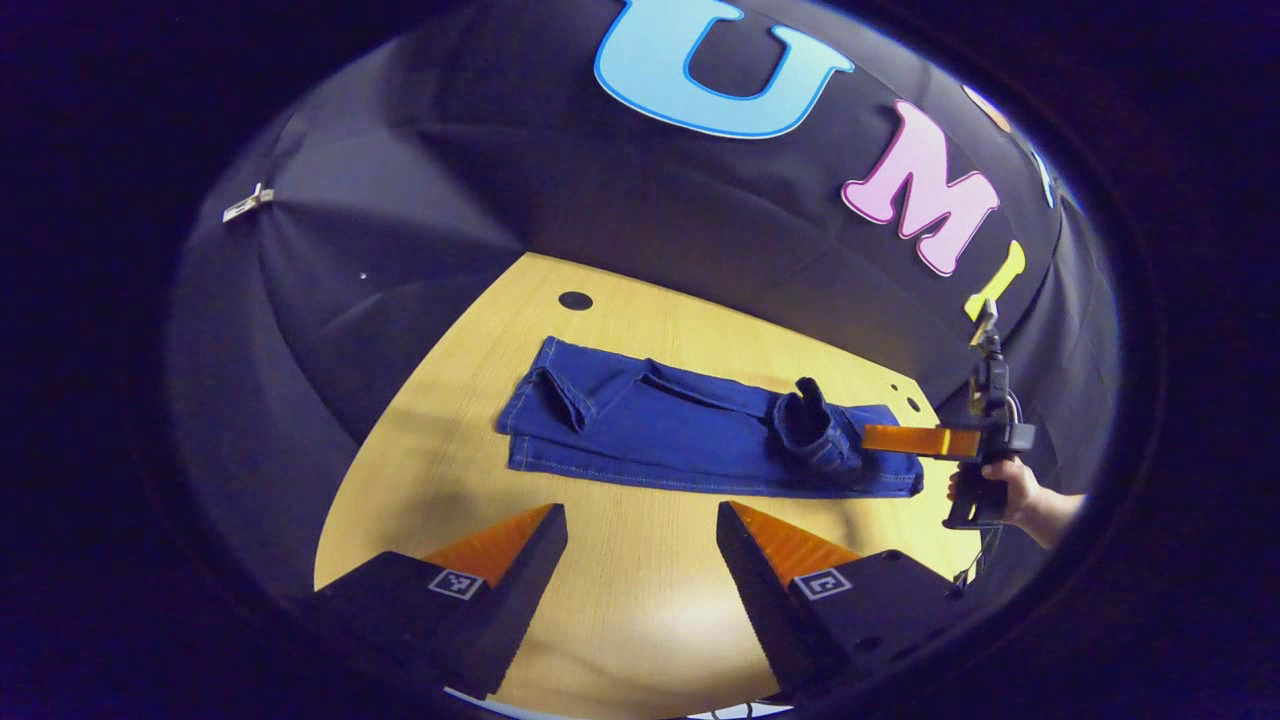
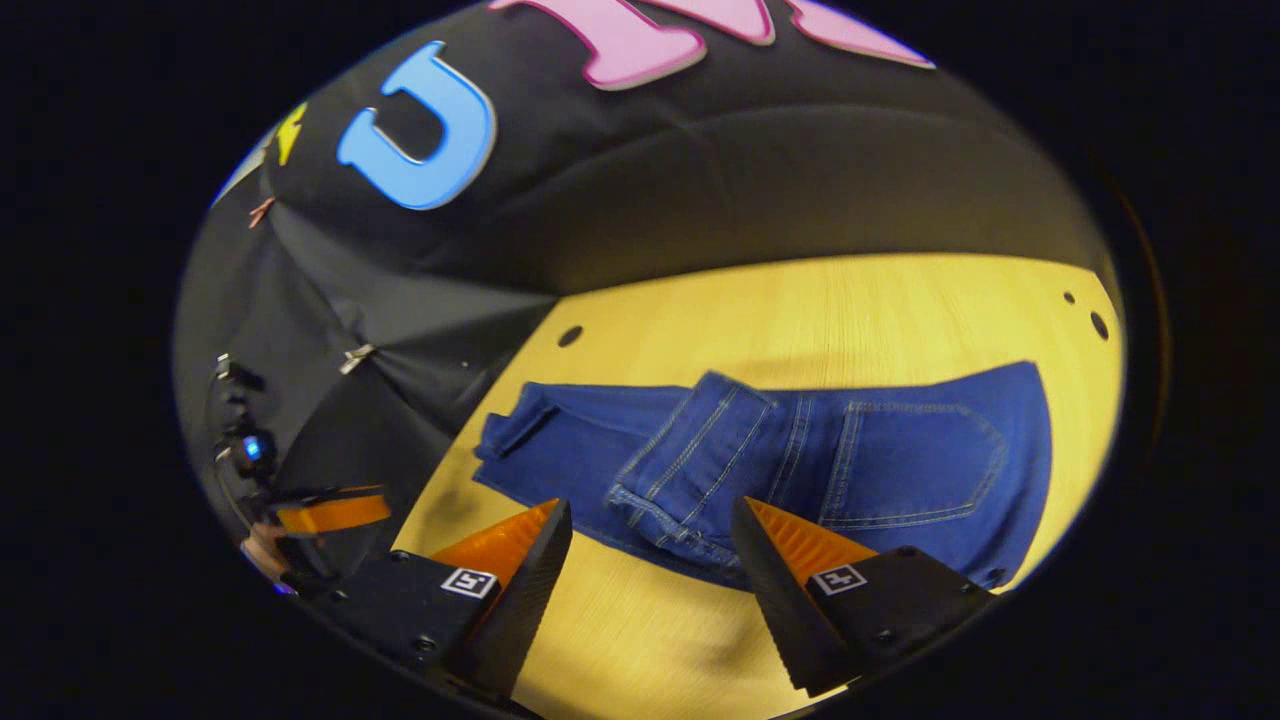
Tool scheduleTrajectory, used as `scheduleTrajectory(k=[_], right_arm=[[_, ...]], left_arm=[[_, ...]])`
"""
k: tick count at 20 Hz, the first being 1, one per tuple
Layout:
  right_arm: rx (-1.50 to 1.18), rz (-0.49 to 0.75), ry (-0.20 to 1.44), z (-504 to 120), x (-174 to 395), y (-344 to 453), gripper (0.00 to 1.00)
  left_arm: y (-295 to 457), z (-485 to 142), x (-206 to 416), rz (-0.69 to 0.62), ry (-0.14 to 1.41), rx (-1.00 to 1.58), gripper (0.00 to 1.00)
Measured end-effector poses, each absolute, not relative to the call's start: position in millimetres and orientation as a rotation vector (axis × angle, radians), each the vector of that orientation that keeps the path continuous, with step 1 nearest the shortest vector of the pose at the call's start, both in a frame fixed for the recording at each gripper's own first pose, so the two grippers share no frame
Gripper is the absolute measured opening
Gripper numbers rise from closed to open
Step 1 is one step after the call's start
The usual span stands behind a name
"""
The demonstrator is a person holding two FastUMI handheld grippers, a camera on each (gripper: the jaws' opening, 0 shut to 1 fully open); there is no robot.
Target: Grasp the waist and the cuffs of the jeans and fold them to make the two legs overlap; first hold the waist and fold one-third of the jeans toward the cuffs, then hold the cuffs and fold the remaining one-third in the same direction to finish folding.
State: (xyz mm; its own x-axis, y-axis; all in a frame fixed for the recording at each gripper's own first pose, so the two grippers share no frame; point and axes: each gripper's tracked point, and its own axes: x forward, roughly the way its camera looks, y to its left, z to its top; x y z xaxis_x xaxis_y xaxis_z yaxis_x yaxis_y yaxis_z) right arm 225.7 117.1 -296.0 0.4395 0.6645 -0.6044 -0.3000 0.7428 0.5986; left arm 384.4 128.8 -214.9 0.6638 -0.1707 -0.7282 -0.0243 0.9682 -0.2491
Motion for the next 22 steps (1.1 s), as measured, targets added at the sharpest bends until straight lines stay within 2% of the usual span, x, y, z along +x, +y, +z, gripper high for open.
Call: scheduleTrajectory(k=[5, 8, 11, 15, 19, 20, 22], right_arm=[[0.437, 0.59, 0.859, -251, 198, 42, 0.97], [0.399, 0.533, 0.866, -256, 183, 0, 0.97], [0.401, 0.48, 0.911, -272, 165, -25, 0.97], [0.401, 0.446, 0.953, -287, 154, -39, 0.97], [0.405, 0.453, 0.956, -287, 156, -38, 0.97], [0.408, 0.451, 0.96, -287, 157, -37, 0.97], [0.415, 0.453, 0.956, -285, 159, -36, 0.97]], left_arm=[[147, -244, 459, -0.063, 1.026, -0.34, 0.96], [174, -276, 487, 0.039, 1.226, -0.337, 0.96], [218, -305, 514, 0.119, 1.309, -0.202, 0.96], [222, -338, 509, 0.175, 1.449, -0.261, 0.97], [220, -341, 510, 0.182, 1.515, -0.133, 1.0], [218, -340, 519, 0.172, 1.491, -0.114, 1.0], [218, -335, 521, 0.139, 1.487, -0.097, 0.96]])
